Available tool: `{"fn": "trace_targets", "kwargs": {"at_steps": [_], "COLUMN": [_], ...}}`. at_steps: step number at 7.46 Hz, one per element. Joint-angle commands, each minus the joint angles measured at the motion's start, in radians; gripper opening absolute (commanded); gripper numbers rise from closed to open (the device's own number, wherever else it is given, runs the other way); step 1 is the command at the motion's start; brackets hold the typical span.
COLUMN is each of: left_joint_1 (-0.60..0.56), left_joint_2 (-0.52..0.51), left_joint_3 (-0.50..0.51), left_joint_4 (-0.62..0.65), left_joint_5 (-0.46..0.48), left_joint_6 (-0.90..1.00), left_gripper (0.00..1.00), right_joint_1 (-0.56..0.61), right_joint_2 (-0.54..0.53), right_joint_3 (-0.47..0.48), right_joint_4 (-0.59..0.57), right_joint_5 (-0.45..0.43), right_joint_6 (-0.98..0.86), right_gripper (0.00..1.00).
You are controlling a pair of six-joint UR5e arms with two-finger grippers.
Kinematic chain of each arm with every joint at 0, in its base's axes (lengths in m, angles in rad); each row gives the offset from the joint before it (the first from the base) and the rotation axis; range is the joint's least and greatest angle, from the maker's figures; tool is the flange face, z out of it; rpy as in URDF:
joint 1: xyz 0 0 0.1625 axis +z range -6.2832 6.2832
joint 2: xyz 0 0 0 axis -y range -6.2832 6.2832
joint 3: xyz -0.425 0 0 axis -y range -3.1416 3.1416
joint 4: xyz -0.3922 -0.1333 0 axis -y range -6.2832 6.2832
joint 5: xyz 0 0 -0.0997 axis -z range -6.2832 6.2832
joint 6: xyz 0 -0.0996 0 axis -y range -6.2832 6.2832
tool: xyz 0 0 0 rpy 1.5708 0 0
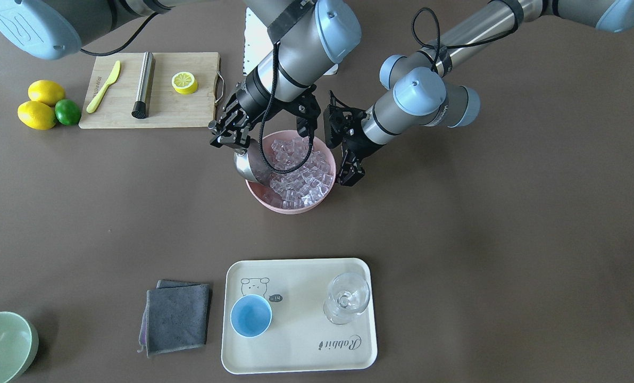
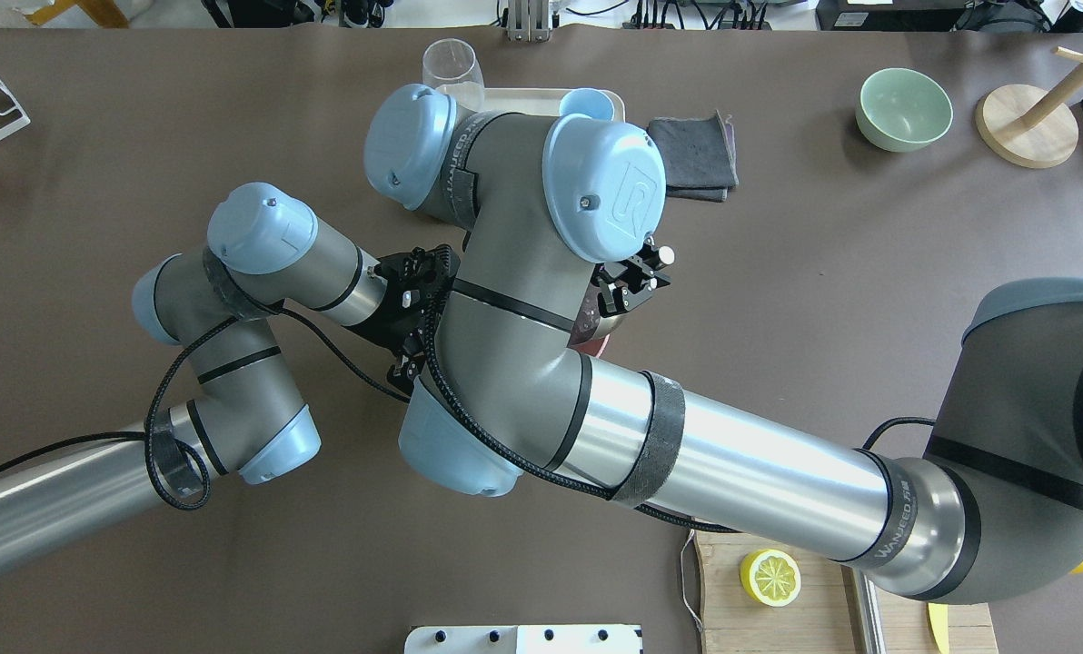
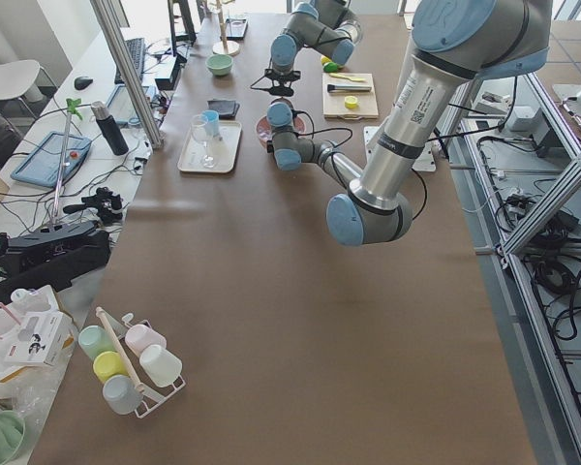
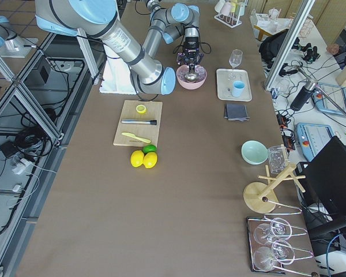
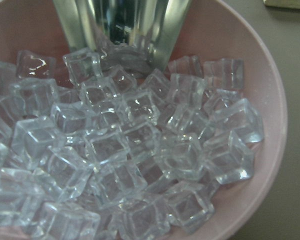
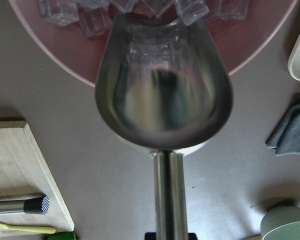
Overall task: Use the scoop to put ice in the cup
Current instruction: 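Push the scoop into the ice cubes with the right gripper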
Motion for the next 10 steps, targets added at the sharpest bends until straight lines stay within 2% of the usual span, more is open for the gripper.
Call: {"fn": "trace_targets", "kwargs": {"at_steps": [1,3,4,5,10], "left_joint_1": [-0.002,-0.008,-0.008,-0.008,-0.013], "left_joint_2": [-0.002,-0.002,-0.002,-0.002,-0.002], "left_joint_3": [0.007,0.01,0.01,0.01,0.01], "left_joint_4": [0.0,0.0,0.0,0.0,0.0], "left_joint_5": [0.0,0.0,0.0,0.0,0.0], "left_joint_6": [0.0,0.001,0.001,0.001,0.001], "left_gripper": [0.99,0.99,0.99,0.99,0.99], "right_joint_1": [-0.002,-0.002,-0.002,-0.002,-0.019], "right_joint_2": [-0.026,-0.118,-0.19,-0.254,-0.324], "right_joint_3": [0.013,0.128,0.233,0.272,0.273], "right_joint_4": [0.1,0.162,0.175,0.262,0.487], "right_joint_5": [-0.001,0.0,0.005,0.011,0.019], "right_joint_6": [0.034,0.057,0.074,0.085,0.134], "right_gripper": [0.0,0.0,0.0,0.0,0.0]}}
